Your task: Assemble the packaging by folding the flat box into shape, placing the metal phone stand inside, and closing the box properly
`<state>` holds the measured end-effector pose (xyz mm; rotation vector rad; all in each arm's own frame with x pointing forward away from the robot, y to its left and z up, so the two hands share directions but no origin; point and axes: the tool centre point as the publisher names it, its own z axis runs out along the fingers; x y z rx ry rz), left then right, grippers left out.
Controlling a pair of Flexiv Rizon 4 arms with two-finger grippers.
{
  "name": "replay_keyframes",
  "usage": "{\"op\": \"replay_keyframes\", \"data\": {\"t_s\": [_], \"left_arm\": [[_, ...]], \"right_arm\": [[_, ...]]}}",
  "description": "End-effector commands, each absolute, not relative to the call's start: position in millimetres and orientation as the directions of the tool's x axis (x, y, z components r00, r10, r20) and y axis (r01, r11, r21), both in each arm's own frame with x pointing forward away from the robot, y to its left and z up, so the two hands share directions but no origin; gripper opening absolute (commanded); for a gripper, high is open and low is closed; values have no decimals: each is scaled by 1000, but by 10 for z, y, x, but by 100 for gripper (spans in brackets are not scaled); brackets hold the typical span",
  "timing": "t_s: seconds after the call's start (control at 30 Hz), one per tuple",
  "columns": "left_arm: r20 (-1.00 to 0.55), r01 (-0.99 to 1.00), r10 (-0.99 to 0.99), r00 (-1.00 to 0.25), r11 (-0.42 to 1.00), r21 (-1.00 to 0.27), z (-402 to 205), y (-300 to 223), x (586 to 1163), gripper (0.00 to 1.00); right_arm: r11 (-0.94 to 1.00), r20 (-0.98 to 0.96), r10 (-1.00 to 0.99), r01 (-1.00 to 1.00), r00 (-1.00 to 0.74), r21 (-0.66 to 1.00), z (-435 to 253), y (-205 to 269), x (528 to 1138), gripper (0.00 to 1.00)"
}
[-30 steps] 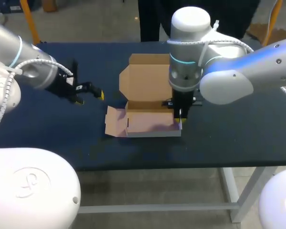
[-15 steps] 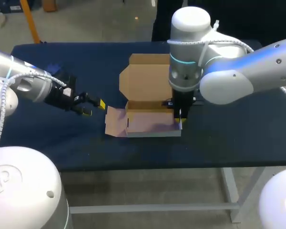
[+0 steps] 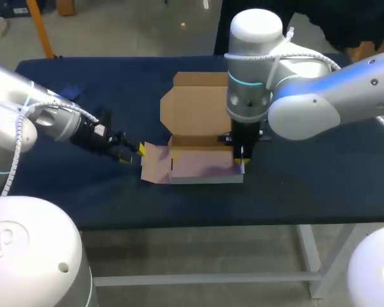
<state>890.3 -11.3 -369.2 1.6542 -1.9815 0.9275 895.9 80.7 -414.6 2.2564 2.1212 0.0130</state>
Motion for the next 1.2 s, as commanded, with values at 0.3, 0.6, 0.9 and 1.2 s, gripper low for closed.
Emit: {"op": "replay_keyframes", "data": {"t_s": [0.3,0.6,0.9,1.2], "left_arm": [[681,-978,-704,-204,113,-177,-3885,-285,8941,59],[626,-982,-758,-185,114,-152,-3944,-458,8913,23],[512,-981,-844,-158,75,-179,-3841,-558,8900,0],[295,-981,-953,-73,14,-194,-3782,-735,8912,0]], "right_arm": [[-60,-26,998,998,61,35,-4139,809,8965,0],[-60,-26,998,998,61,35,-4139,809,8965,0],[-60,-26,998,998,61,35,-4139,809,8965,0],[-60,-26,998,998,61,35,-4139,809,8965,0]]}}
